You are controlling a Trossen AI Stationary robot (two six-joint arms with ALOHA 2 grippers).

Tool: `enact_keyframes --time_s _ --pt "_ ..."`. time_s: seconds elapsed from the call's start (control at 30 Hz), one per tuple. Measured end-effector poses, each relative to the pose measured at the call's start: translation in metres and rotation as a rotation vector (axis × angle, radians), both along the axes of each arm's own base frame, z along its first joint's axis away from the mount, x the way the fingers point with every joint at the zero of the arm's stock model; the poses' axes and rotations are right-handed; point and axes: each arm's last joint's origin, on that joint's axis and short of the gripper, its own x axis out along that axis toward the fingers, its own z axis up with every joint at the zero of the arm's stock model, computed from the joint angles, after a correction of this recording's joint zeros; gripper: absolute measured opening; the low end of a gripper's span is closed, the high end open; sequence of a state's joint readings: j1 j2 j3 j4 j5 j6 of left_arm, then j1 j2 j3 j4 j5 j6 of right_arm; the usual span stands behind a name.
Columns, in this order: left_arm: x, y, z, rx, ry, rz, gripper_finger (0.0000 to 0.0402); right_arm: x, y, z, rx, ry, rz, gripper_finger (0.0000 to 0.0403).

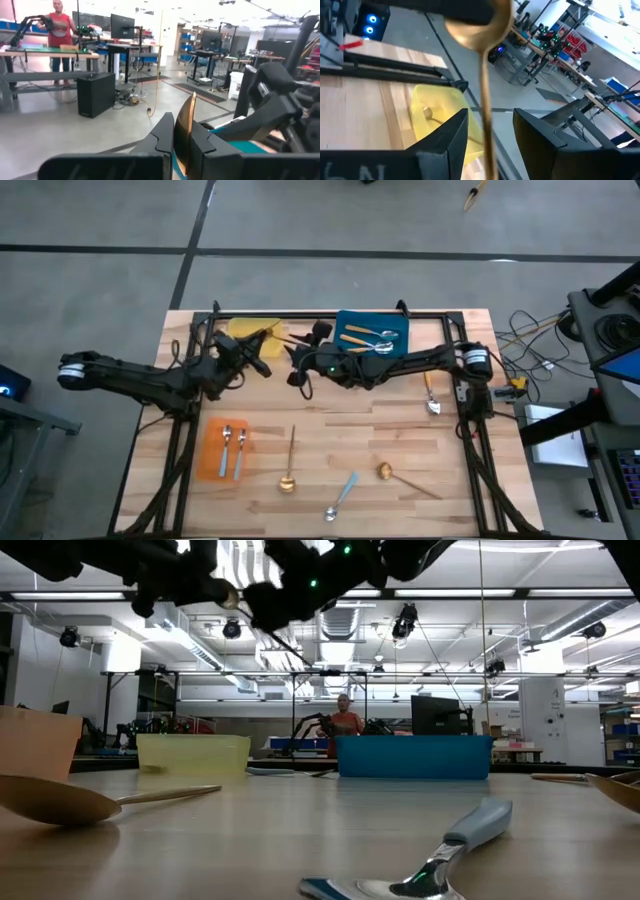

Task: Sort silverware by color (type)
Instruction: Put the gold spoon into the yellow bin

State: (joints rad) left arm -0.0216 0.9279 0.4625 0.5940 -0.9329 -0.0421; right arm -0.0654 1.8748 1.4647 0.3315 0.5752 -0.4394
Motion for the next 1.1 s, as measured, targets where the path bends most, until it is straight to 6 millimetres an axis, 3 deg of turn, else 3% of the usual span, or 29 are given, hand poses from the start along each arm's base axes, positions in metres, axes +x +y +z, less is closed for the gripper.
enact_keyframes --time_s 0.43,0.7,1.1 --pt "-0.015 0.024 0.016 0.053 -0.085 -0.149 0.0 -0.033 0.005 0.051 0.048 0.004 0.076 0.0146" --pt "-0.016 0.037 0.011 -0.007 -0.153 -0.185 0.0 -0.036 0.005 0.051 0.052 0.032 0.08 0.0146" --pt "-0.023 0.036 -0.012 -0.136 -0.353 -0.208 0.0 -0.038 -0.003 0.044 0.054 0.104 0.049 0.0146"
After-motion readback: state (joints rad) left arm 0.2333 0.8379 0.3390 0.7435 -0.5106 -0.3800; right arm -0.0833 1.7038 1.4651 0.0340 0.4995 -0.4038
